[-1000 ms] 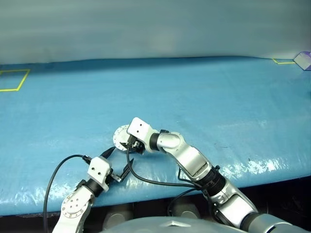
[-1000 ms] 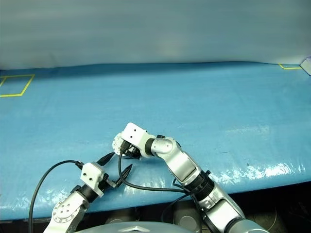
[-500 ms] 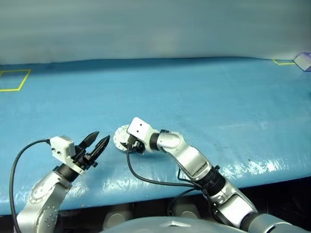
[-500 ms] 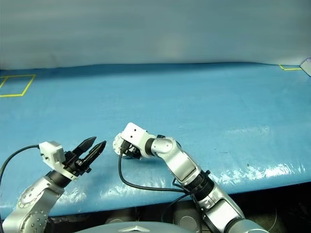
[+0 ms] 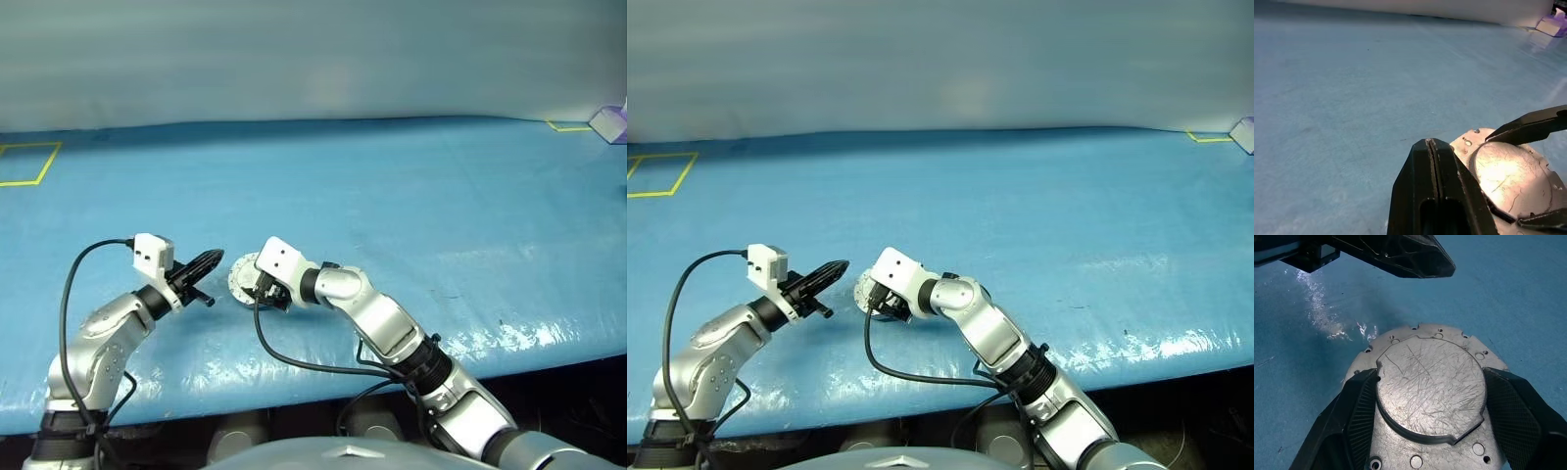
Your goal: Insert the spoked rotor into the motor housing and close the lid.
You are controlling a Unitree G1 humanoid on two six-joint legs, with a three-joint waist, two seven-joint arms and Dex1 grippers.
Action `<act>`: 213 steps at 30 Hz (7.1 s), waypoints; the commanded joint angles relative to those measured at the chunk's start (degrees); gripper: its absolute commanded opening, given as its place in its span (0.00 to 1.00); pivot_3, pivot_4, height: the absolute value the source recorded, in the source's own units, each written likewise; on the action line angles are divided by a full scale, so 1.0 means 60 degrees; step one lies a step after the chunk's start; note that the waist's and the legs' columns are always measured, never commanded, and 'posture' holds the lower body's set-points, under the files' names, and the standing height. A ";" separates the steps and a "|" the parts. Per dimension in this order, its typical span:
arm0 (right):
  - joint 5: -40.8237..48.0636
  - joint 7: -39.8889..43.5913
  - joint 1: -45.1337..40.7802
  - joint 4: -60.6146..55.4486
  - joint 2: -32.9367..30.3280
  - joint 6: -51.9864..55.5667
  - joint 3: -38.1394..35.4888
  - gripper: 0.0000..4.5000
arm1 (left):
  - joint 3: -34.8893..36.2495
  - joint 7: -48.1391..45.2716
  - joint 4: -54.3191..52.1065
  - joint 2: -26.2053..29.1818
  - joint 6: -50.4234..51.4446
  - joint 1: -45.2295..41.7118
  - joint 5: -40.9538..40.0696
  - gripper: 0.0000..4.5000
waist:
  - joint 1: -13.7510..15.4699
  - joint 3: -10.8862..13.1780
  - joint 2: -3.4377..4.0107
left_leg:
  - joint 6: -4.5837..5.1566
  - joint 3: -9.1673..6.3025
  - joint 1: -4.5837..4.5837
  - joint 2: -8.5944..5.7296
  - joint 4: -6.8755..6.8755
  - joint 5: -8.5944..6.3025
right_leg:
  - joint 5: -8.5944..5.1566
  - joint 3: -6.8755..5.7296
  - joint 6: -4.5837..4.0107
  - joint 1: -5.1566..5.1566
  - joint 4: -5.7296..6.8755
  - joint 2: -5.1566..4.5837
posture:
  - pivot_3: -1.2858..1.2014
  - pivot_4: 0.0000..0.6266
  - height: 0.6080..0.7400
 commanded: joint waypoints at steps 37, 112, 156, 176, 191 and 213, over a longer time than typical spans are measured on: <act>0.1865 -0.0075 0.1430 -0.2324 0.0194 0.2538 -0.2269 0.99 | -0.1433 -0.1564 0.0755 0.0608 0.1628 -0.1168 0.1360 0.00 | 0.0090 -0.0001 0.0000 | -0.0001 -0.0029 -0.0006 -0.0005 -0.0023 -0.0001 | -0.0012 -0.0001 0.0015 0.0005 -0.0023 -0.0029 | 0.52 0.24 1.00; 1.4581 -0.7527 0.2929 0.1110 0.2778 0.3904 -0.5152 0.26 | -0.0386 -0.1198 0.0246 -0.0105 0.1299 -0.0777 0.1182 0.00 | -0.0031 -0.0056 0.0052 | 0.0027 -0.0016 -0.0025 -0.0003 -0.0131 -0.0018 | -0.0034 -0.0003 0.0024 -0.0005 -0.0146 -0.0016 | 0.52 0.24 1.00; 1.6368 -0.8098 0.2014 -0.0158 0.2646 0.1702 -0.5090 0.26 | 0.0295 0.4088 -0.1442 -0.5959 0.0792 0.2824 -0.9239 1.00 | 0.0033 0.0022 0.0029 | 0.0078 -0.0024 -0.0168 -0.0016 -0.0004 -0.0048 | -0.0005 -0.0001 0.0055 -0.0057 -0.0168 -0.0018 | 0.52 0.24 1.00; 1.6124 -0.8082 0.2442 -0.0585 0.2201 0.1705 -0.4588 0.26 | 0.0297 0.4246 -0.0995 -0.6165 0.0293 0.2482 -0.9865 0.55 | 0.0038 0.0022 0.0028 | 0.0079 -0.0025 -0.0169 -0.0014 0.0002 -0.0049 | -0.0004 -0.0001 0.0055 -0.0056 -0.0167 -0.0020 | 0.52 0.24 1.00; 0.9337 -0.3398 0.2677 -0.3103 -0.1390 0.0618 -0.2404 1.00 | 0.0739 0.5553 -0.0316 -0.5499 -0.0877 0.0623 -0.8599 0.55 | 0.0162 0.0017 0.0019 | 0.0075 -0.0029 -0.0158 -0.0021 0.0014 -0.0046 | -0.0001 -0.0012 0.0061 -0.0043 -0.0161 -0.0004 | 0.52 0.24 1.00; 0.2102 -0.2085 0.4304 -0.3194 -0.1752 -0.3657 -0.0887 1.00 | 0.2502 0.2907 1.0276 -0.2990 -0.1842 -0.7851 -0.3432 0.55 | 0.0202 0.0067 -0.0090 | 0.0062 -0.0031 -0.0155 -0.0046 0.0031 -0.0039 | 0.0053 -0.0003 0.0149 -0.0033 -0.0171 -0.0009 | 0.52 0.24 1.00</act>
